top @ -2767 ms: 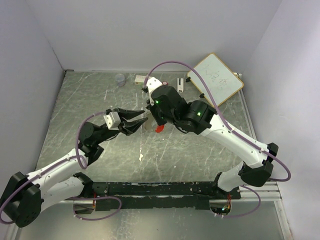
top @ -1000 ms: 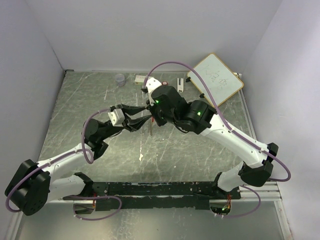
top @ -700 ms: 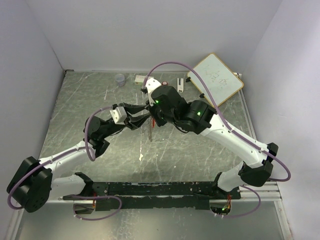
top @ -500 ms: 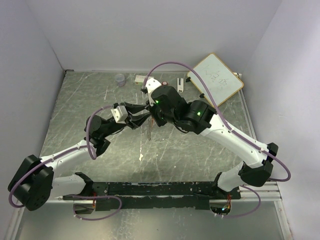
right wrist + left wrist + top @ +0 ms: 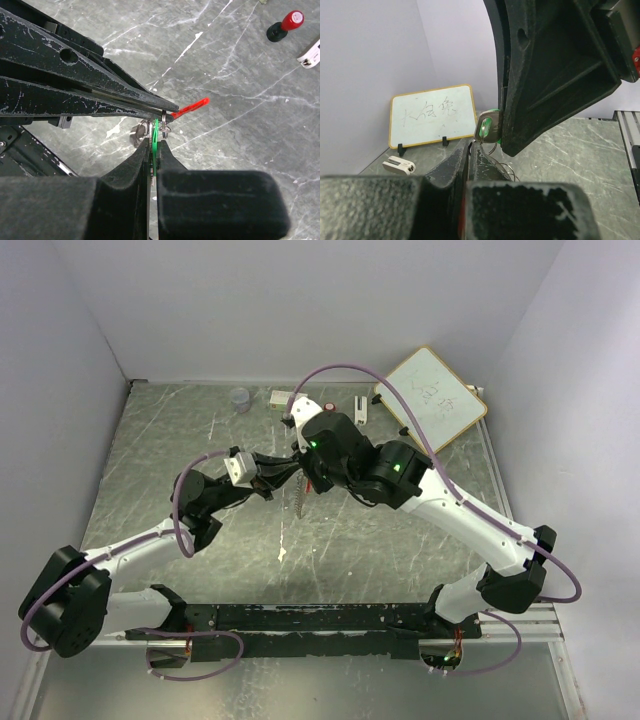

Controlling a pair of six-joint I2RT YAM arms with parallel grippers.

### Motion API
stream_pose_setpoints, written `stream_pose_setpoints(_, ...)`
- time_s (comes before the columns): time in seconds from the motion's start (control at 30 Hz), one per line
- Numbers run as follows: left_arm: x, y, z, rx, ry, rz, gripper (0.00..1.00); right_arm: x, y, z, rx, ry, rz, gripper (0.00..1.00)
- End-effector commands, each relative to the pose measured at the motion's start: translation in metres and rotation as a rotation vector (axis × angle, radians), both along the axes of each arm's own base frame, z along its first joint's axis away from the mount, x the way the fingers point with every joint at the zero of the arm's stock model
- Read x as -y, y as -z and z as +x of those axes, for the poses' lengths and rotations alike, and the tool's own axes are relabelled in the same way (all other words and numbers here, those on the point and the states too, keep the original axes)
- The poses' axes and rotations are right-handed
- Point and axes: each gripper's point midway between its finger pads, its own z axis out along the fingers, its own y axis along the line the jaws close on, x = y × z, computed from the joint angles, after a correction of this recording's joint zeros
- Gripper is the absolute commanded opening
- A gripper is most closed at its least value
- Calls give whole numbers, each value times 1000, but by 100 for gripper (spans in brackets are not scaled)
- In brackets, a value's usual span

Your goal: Remove the keys from the keyring

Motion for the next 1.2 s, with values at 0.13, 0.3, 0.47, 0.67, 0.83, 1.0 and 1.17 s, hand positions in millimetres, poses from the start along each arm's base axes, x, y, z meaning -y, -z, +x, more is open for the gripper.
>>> stream_pose_setpoints(0.13, 0, -18, -3, 37, 17, -32, 7, -2, -18, 3, 61, 2, 60, 0)
stream_pose_setpoints(0.3, -9, -20, 11, 14, -82, -31, 7, 1, -28, 3, 94, 9, 109, 0)
stream_pose_setpoints(0.47, -19, -27, 14, 17, -144, -57, 7, 5, -29, 1, 100, 17, 122, 0)
stream_pose_setpoints(0.67, -24, -38, 9, 28, -145, -106, 7, 5, -18, 0, 90, 13, 115, 0)
stream_pose_setpoints(0.83, -29, -46, 4, 34, -138, -163, 7, 6, -6, -1, 81, 17, 108, 0)
stream_pose_setpoints(1.0, -31, -52, -4, 40, -110, -209, 7, 5, 2, -2, 73, 20, 105, 0)
stream_pose_setpoints(1.17, -32, -55, -8, 40, -94, -234, 7, 3, 8, -1, 68, 18, 97, 0)
